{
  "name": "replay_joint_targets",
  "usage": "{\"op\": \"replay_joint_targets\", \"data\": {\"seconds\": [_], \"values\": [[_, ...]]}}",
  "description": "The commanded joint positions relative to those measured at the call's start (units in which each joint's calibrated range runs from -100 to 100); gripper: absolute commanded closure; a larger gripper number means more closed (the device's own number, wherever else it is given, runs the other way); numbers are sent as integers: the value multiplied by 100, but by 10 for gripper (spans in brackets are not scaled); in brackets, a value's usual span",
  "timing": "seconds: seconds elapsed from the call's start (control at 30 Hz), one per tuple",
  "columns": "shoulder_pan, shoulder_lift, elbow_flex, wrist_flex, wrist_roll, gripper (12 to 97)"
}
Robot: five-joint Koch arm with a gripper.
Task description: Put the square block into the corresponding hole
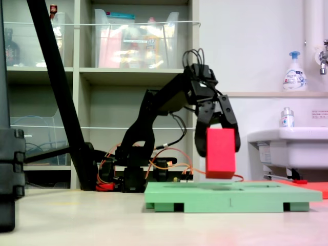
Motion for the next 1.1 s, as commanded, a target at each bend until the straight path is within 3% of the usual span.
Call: {"op": "replay_joint_targets", "data": {"seconds": [0.0, 0.83, 1.07], "values": [[63, 48, 339, 706, 112, 877], [88, 1264, 339, 888, 127, 873], [44, 1962, 349, 1370, 122, 789]]}}
